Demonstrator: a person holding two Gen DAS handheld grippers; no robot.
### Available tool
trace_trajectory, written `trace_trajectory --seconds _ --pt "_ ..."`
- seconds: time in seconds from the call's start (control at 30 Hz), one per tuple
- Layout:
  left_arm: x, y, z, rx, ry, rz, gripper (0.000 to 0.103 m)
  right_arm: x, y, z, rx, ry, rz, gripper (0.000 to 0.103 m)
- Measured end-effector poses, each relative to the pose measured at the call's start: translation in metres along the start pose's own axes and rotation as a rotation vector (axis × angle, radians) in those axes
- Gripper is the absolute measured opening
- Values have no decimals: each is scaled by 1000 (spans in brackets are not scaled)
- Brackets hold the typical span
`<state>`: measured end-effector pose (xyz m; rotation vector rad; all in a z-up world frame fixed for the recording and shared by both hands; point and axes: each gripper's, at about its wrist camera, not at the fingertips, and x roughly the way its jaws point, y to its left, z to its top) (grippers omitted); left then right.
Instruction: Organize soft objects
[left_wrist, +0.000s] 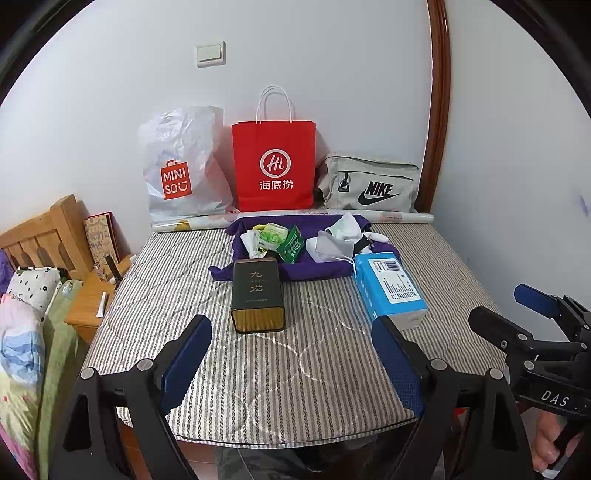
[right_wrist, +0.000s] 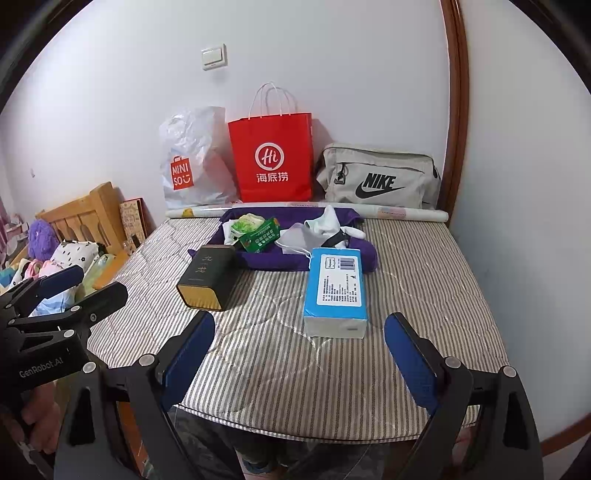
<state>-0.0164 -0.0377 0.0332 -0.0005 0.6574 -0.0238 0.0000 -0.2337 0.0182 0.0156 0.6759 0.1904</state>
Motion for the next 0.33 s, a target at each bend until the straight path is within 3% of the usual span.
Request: trace_trajectory --seconds 0.33 --pt "1 3 1 -5 -8 1 88 1 -1 0 -1 5 -1 92"
